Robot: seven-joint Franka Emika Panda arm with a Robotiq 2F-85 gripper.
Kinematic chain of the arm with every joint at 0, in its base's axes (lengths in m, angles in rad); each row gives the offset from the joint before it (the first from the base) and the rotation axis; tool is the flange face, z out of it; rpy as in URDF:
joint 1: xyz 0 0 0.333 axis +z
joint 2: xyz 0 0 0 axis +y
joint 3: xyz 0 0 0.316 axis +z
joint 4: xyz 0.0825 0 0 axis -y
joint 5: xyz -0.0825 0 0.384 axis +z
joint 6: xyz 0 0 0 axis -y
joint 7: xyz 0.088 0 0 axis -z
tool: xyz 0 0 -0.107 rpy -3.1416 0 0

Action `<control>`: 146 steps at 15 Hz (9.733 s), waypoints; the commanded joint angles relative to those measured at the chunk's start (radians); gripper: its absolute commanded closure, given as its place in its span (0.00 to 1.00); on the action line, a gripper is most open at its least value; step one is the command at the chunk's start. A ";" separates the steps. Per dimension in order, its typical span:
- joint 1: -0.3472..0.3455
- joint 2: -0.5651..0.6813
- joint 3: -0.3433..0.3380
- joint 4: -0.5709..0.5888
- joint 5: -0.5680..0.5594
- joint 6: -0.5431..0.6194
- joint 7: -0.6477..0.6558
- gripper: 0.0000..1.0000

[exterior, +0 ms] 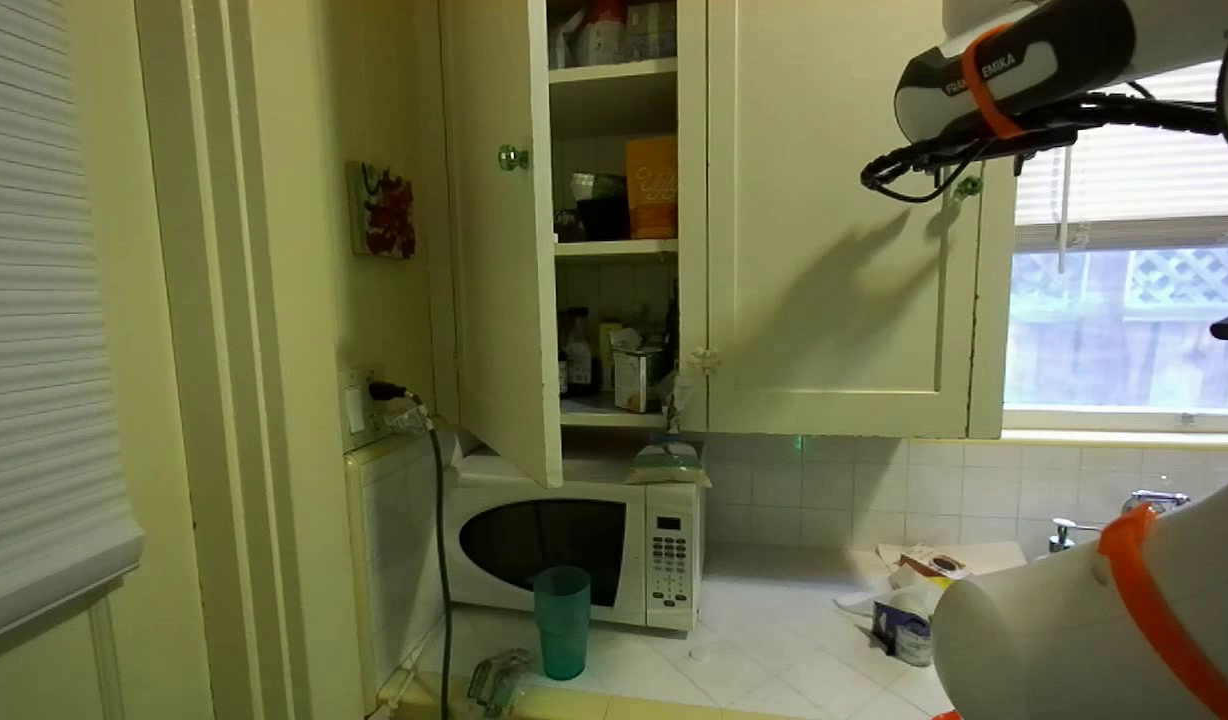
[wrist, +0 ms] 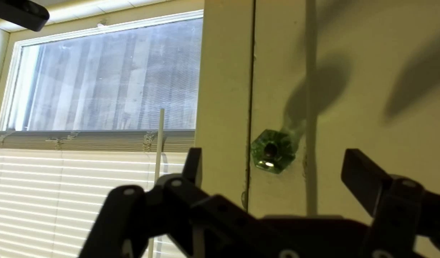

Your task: Open the cabinets

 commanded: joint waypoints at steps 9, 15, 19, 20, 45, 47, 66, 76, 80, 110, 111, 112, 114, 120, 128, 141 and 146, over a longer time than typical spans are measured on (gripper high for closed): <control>0.068 0.018 -0.076 0.003 0.079 0.042 -0.148 0.00; 0.088 0.026 -0.095 -0.002 0.097 0.112 -0.173 0.34; 0.079 0.034 -0.090 -0.001 0.091 0.101 -0.178 0.65; 0.078 0.034 -0.088 0.000 0.091 0.093 -0.179 0.74; 0.111 -0.130 0.122 -0.061 0.007 -0.307 -0.106 0.92; 0.127 -0.140 0.133 -0.059 0.018 -0.342 -0.098 0.92; 0.244 -0.189 0.220 -0.068 -0.091 -0.558 0.040 0.92; 0.342 -0.192 0.255 -0.066 -0.159 -0.666 0.136 0.92; 0.376 -0.191 0.266 -0.066 -0.182 -0.698 0.173 0.92; 0.480 -0.193 0.284 -0.057 -0.208 -0.785 0.502 0.92; 0.485 -0.195 0.288 -0.058 -0.207 -0.791 0.512 0.92; 0.489 -0.197 0.293 -0.058 -0.206 -0.798 0.524 0.92; 0.499 -0.202 0.301 -0.062 -0.208 -0.805 0.554 0.92; 0.523 -0.211 0.314 -0.069 -0.214 -0.813 0.643 0.92; 0.554 -0.225 0.337 -0.078 -0.218 -0.820 0.763 0.92; 0.600 -0.247 0.358 -0.101 -0.237 -0.797 0.959 0.92; 0.614 -0.255 0.360 -0.109 -0.241 -0.789 1.018 0.92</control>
